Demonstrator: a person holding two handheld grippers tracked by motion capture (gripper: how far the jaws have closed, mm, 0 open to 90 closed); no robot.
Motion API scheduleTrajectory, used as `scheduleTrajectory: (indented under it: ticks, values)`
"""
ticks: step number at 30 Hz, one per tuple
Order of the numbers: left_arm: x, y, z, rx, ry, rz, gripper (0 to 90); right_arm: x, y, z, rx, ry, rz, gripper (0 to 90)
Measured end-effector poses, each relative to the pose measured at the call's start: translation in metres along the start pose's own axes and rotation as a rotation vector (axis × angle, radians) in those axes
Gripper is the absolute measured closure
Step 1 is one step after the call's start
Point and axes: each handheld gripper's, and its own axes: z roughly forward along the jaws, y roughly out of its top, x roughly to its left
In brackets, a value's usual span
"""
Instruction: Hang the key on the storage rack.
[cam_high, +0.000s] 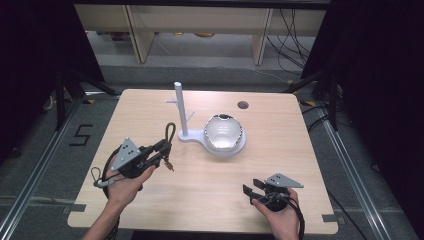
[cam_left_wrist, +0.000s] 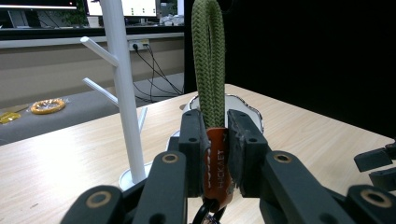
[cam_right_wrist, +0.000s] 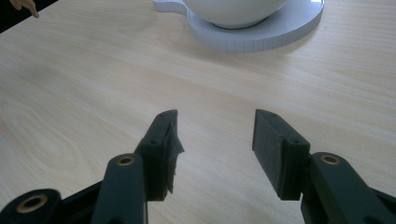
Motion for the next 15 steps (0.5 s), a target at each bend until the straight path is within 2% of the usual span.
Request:
scheduleTrajectory:
  ticks: [1, 13, 14, 15]
  values:
    - [0.0009, 0.0015, 0.0006, -0.002, 0.002, 0.001, 76.1, -0.0007, 0.0004, 0.0003, -0.001, -0.018, -0.021, 51.2]
    - [0.0057, 0.0068, 0.0032, 0.002, 0.019, 0.006, 76.2, -0.0006, 0.0007, 0.0004, -0.004, -0.016, -0.02, 51.0]
    - [0.007, 0.0072, 0.0037, 0.002, 0.022, 0.006, 76.2, 0.0024, 0.0004, -0.0001, 0.007, -0.011, 0.019, 51.0]
    - [0.007, 0.0072, 0.0037, 0.002, 0.022, 0.006, 76.2, 0.0024, 0.0004, -0.0001, 0.007, -0.011, 0.019, 51.0]
